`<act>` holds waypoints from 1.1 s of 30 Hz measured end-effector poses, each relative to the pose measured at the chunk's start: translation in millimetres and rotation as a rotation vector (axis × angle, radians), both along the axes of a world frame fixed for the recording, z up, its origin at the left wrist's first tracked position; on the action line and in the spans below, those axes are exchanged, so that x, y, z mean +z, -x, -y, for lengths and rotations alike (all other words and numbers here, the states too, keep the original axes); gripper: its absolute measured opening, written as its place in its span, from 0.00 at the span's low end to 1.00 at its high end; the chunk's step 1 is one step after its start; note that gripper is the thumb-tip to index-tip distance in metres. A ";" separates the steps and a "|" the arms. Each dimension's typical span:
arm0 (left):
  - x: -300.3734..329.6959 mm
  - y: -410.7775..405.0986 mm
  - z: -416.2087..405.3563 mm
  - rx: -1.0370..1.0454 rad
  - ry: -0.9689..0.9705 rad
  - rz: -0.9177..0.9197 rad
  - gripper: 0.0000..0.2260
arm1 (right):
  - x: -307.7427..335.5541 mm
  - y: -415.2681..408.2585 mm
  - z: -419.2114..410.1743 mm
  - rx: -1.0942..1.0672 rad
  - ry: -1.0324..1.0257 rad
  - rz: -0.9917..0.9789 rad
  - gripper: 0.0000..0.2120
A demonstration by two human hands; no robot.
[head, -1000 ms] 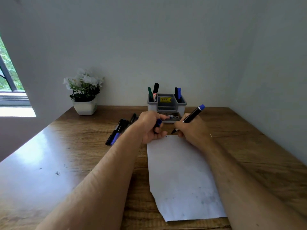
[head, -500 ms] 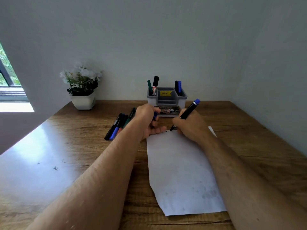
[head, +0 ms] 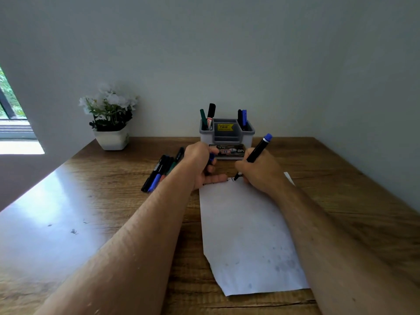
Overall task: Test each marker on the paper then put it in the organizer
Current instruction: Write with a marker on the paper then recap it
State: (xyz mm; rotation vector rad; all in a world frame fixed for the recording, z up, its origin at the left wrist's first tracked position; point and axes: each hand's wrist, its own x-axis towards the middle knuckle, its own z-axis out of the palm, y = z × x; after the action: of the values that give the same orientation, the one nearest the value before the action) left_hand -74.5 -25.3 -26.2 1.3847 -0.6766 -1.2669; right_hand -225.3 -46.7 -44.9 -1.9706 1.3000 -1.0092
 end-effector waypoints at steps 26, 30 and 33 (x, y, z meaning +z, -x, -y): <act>4.3 -2.3 -2.3 0.056 0.077 -0.181 0.09 | 8.3 -2.8 2.4 -0.072 -0.011 0.368 0.10; 5.3 -4.5 -3.0 0.052 0.108 -0.216 0.05 | 14.0 -3.4 0.4 0.085 -0.098 0.615 0.09; 5.3 -5.6 -1.5 0.066 0.119 -0.209 0.07 | 14.2 -4.8 0.3 0.170 -0.086 0.666 0.10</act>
State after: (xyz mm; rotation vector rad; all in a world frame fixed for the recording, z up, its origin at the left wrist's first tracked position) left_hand -68.9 -23.8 -20.9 1.1497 -0.5490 -1.2767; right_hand -220.5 -47.1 -30.6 -1.4542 0.7751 -1.3395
